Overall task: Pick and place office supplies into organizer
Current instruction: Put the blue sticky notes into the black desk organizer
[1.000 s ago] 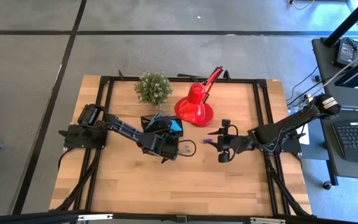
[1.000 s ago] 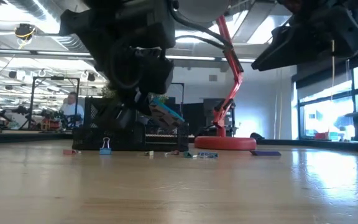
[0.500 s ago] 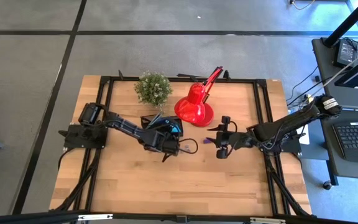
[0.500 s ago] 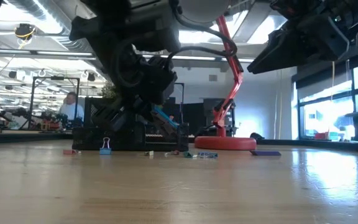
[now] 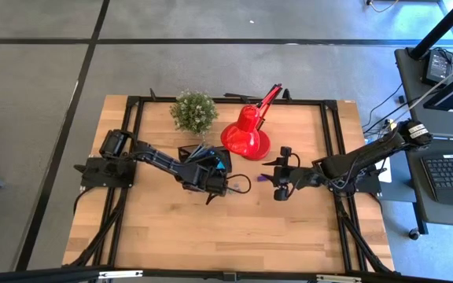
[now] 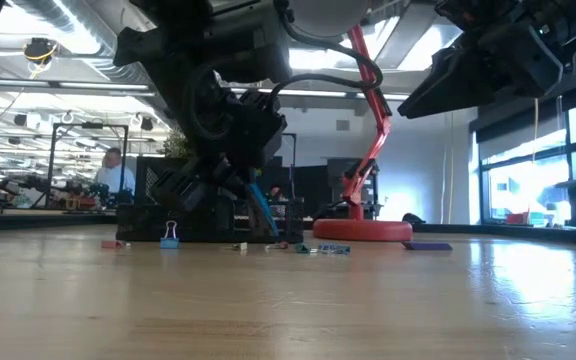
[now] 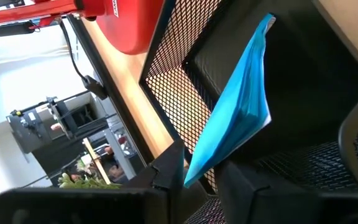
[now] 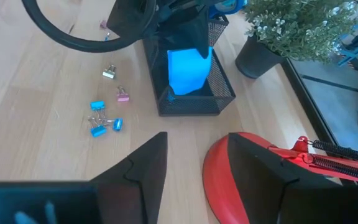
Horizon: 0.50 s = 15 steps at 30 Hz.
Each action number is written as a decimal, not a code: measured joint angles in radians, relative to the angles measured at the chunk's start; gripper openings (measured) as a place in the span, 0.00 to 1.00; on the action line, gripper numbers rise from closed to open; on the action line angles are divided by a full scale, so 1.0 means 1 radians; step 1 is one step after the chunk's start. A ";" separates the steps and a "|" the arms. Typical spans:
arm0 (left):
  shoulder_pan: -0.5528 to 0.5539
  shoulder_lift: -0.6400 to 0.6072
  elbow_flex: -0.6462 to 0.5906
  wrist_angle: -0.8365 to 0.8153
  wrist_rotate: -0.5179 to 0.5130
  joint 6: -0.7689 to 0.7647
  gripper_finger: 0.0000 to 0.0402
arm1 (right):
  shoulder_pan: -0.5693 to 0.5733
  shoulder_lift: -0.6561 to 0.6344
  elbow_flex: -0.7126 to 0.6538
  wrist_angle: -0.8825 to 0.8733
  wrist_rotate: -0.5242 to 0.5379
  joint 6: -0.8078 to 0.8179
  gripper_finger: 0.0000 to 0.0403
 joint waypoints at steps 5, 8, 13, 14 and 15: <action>0.000 0.000 0.000 -0.001 -0.005 0.034 0.24 | 0.000 0.000 0.000 0.000 0.000 0.000 0.42; 0.000 0.000 0.000 -0.001 -0.006 0.062 0.24 | 0.000 0.000 0.000 0.000 0.000 0.000 0.42; 0.000 0.000 0.003 -0.006 0.002 0.094 0.24 | 0.000 0.000 0.000 0.000 0.000 0.000 0.42; 0.000 0.000 0.008 -0.011 0.003 0.095 0.24 | 0.000 0.000 0.000 0.000 0.000 0.000 0.42; 0.000 0.000 0.015 -0.019 0.010 0.095 0.24 | 0.000 0.000 0.000 0.000 0.000 0.000 0.42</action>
